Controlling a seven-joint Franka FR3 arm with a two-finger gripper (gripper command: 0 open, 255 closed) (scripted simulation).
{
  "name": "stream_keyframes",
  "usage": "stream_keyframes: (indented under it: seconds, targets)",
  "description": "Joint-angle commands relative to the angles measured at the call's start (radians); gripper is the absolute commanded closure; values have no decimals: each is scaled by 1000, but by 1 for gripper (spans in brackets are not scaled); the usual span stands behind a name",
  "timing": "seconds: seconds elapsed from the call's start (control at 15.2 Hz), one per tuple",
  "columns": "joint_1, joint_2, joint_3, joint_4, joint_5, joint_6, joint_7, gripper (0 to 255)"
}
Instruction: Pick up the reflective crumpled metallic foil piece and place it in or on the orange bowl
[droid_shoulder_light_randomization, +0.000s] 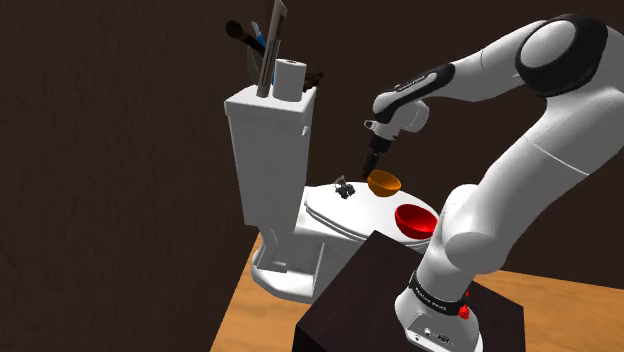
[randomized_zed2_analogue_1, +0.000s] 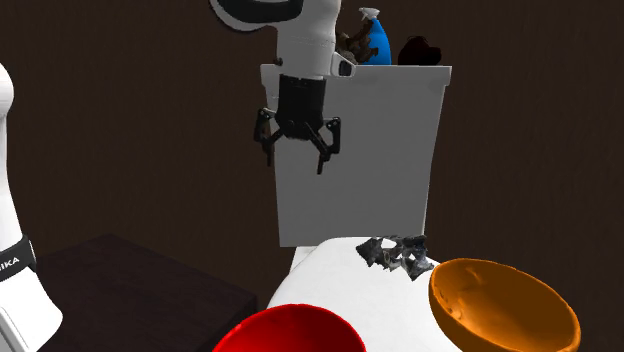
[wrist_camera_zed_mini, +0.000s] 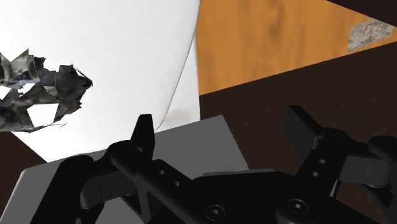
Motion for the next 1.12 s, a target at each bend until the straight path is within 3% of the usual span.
stream_keyframes:
  seconds: [0.0,0.13,0.2,0.26,0.4,0.66,0.92,1.06]
  targets:
    - [71,115,-101,52,121,32,-146,0]
    - [138,266,-191,113,308,30,-325,0]
    - [149,359,-215,150,425,9,-427,0]
    - [130,452,-212,190,535,-21,-522,0]
    - [24,591,-137,270,681,-73,-650,0]
    - [-167,789,1,434,845,-154,-795,0]
    - [-315,957,100,615,944,-223,-873,0]
    - [-320,969,108,619,954,-217,-877,0]
